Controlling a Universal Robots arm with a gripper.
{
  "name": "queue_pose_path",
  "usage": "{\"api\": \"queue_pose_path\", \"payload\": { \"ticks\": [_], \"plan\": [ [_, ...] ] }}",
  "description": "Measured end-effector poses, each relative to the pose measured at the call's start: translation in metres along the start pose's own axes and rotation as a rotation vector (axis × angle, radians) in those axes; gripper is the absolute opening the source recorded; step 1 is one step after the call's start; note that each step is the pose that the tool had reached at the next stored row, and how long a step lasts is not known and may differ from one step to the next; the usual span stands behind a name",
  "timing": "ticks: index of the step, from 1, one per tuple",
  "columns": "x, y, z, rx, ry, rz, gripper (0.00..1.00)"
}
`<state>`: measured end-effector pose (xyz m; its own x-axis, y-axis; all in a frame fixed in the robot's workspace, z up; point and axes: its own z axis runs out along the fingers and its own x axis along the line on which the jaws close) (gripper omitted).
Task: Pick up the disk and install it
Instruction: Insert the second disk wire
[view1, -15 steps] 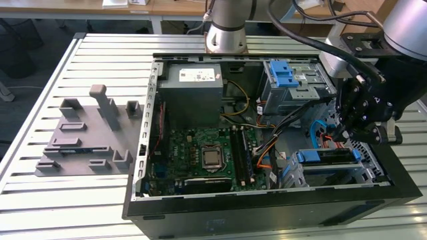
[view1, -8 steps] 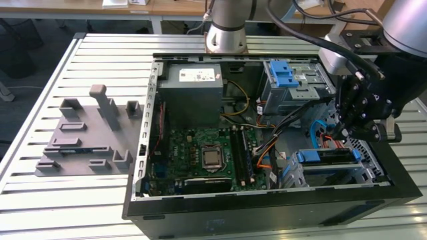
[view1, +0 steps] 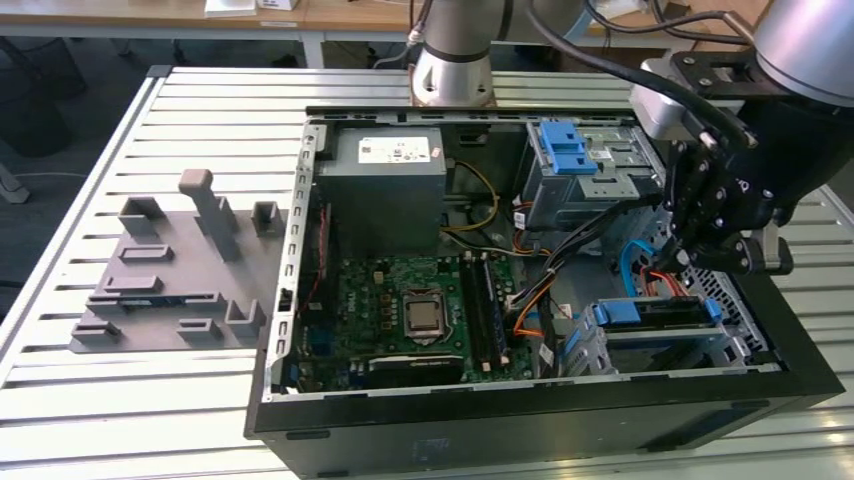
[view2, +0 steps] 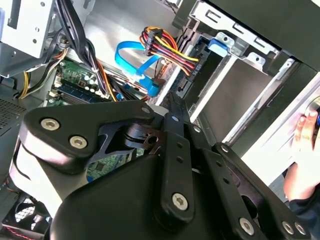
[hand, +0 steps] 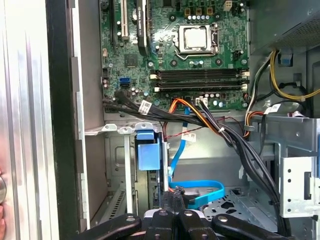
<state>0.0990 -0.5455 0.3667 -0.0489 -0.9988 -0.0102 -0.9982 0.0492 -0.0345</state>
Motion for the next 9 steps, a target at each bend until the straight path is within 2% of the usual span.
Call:
{"api": "queue_pose_path", "payload": {
  "ticks": [9],
  "plan": [
    [-0.005,0.0011,-0.0048,-0.0036,0.0001,0.0,0.11]
  ]
}}
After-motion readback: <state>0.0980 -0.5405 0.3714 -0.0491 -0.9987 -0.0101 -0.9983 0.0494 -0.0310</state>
